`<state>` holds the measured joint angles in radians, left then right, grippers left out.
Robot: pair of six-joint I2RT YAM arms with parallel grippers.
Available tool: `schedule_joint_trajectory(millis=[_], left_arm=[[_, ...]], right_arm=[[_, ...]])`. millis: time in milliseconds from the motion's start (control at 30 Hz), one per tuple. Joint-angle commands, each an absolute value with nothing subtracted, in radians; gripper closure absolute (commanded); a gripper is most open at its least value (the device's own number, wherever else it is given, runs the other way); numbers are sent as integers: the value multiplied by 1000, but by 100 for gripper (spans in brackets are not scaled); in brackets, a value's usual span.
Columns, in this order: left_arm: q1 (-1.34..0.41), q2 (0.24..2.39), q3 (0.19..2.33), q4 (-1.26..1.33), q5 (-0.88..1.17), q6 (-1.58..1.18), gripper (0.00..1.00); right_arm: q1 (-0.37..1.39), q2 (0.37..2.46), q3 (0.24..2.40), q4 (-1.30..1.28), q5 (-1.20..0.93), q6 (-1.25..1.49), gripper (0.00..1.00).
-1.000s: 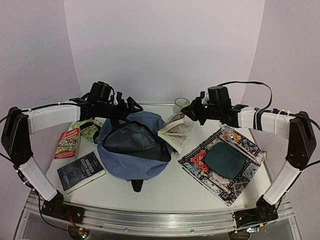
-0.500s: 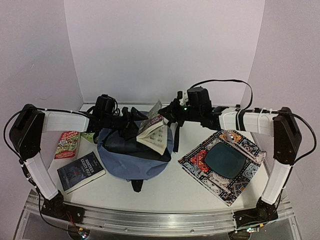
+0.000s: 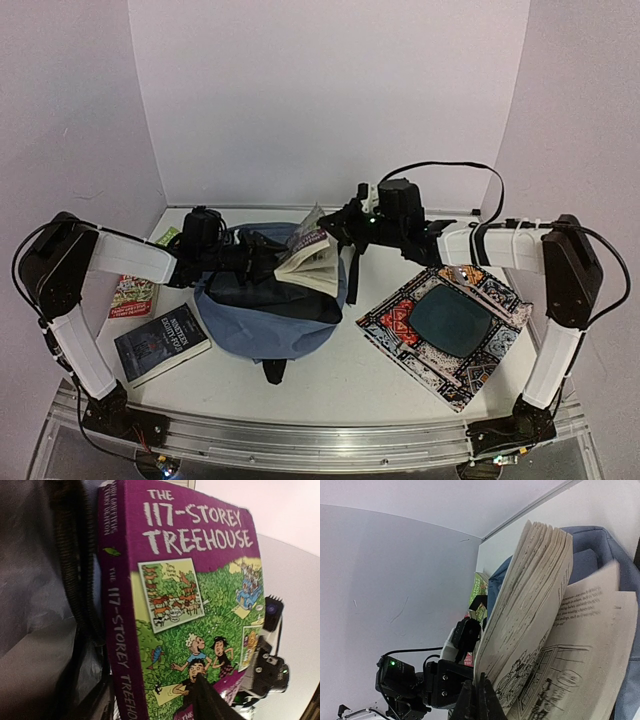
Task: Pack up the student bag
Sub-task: Pass from the right arm to the left
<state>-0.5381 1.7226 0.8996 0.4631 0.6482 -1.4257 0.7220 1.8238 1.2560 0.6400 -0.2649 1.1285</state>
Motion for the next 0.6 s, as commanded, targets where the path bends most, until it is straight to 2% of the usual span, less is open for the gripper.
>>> schedule_joint_trajectory(millis=[0,300,467,567], left_arm=[[-543,1637,885,796,654,-1536,52],[-538,1613,841,934,607,-1614,61],[-538,1614,834,961,612,-1629,60],[-539,1629,836,959,632,-1636,56]], right_arm=[[740,1772,1198,678,-295,1131,100],[745,1763,1159,671,-312,1123,100],[754,1773,1157,670,-320,1118,100],[763,1780,1171,672,-328,1101,100]])
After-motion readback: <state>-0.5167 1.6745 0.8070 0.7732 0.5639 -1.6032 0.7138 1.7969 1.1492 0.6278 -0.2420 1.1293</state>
